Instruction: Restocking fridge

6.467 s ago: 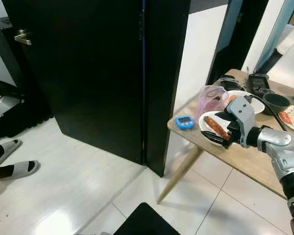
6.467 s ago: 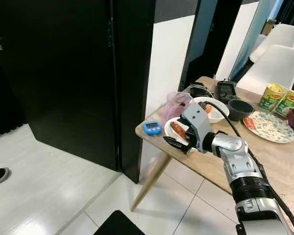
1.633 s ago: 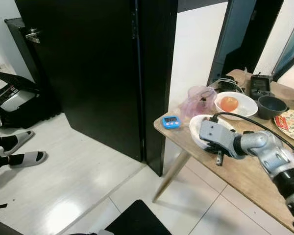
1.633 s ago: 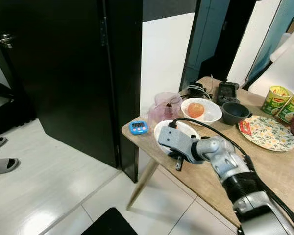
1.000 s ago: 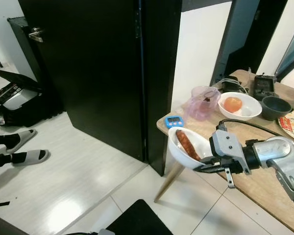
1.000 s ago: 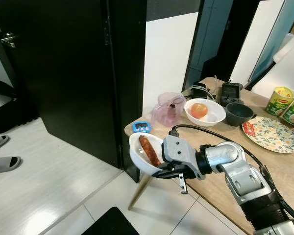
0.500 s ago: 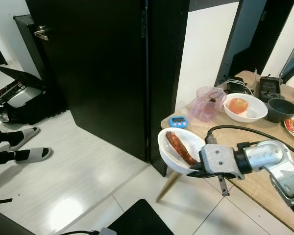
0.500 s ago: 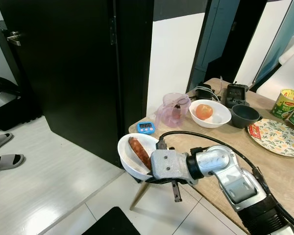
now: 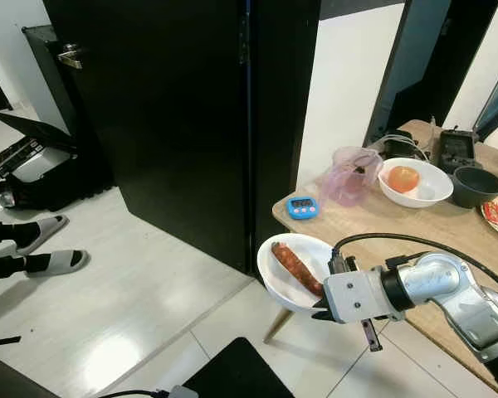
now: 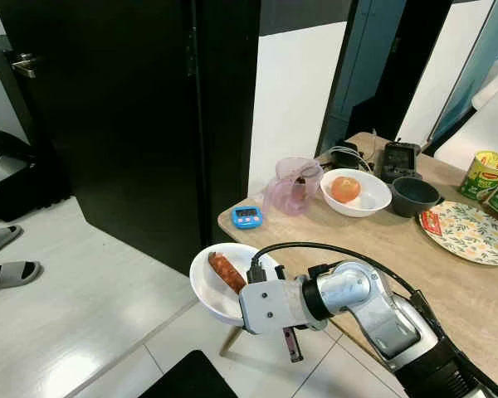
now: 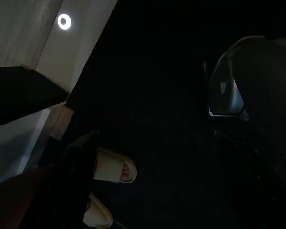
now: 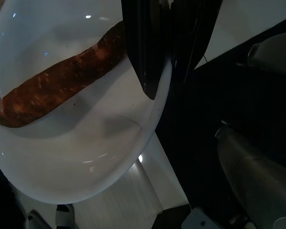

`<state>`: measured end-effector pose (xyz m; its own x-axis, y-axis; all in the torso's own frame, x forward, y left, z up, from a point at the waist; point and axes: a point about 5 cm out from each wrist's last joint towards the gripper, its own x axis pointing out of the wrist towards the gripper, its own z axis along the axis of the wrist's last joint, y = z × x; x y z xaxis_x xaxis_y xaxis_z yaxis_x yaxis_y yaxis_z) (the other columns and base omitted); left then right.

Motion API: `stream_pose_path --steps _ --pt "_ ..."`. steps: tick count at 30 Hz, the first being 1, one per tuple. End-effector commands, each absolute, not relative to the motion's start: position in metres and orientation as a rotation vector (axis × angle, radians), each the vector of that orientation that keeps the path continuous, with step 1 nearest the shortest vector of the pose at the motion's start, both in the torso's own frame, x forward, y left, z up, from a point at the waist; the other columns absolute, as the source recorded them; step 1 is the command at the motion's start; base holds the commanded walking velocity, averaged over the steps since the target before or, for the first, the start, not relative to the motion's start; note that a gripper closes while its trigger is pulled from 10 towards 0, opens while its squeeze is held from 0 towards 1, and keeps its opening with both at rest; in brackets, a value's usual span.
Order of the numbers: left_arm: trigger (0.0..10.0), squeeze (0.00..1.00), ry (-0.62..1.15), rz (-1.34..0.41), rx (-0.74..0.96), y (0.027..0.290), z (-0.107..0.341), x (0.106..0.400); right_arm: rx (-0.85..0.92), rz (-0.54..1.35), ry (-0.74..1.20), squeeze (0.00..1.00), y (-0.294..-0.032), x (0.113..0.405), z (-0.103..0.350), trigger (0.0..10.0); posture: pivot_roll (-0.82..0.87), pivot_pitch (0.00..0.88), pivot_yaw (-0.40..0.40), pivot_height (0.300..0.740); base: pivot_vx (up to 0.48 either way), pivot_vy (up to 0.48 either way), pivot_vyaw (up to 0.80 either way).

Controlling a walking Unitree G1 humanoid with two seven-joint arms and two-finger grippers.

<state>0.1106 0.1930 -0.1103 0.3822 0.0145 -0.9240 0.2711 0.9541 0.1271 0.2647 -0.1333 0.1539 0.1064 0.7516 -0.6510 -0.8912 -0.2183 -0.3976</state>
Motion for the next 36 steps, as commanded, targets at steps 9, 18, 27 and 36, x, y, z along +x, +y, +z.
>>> stream_pose_path --steps 9,18,27,36 --pt "10.0 0.00 1.189 -0.204 0.261 0.180 -0.113 0.106 -0.981 1.480 0.206 0.00 -0.139 0.269 0.155 10.0 0.03 0.000 -0.041 0.740 -0.314 0.000 0.00" --pt "10.0 0.00 1.190 -0.208 0.267 0.180 -0.113 0.106 -0.985 1.470 0.212 0.00 -0.139 0.270 0.154 10.0 0.03 0.000 -0.042 0.740 -0.261 0.000 0.00" --pt "10.0 0.00 1.189 -0.211 0.270 0.180 -0.113 0.106 -0.986 1.468 0.219 0.00 -0.138 0.270 0.152 10.0 0.03 0.000 -0.043 0.740 0.027 0.000 0.00" --pt "10.0 0.00 1.189 -0.212 0.270 0.179 -0.113 0.106 -1.017 1.405 0.305 0.00 -0.151 0.275 0.136 10.0 0.03 0.000 -0.044 0.740 -0.142 0.000 0.00"
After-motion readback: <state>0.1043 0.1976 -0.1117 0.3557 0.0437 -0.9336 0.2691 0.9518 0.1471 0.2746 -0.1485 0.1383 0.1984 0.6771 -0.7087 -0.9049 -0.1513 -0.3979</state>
